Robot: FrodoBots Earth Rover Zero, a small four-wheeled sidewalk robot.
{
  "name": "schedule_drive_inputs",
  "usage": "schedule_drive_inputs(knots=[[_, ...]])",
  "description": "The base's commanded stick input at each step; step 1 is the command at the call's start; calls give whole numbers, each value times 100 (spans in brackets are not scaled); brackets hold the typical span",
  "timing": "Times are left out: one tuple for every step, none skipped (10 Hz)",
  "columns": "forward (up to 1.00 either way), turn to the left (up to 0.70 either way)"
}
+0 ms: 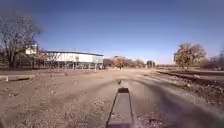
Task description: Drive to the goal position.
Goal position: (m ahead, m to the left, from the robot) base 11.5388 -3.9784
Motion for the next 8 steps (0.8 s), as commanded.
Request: schedule_drive_inputs(knots=[[50, 0], [50, 0], [50, 0], [50, 0], [50, 0], [50, 0], [50, 0], [50, 0]])
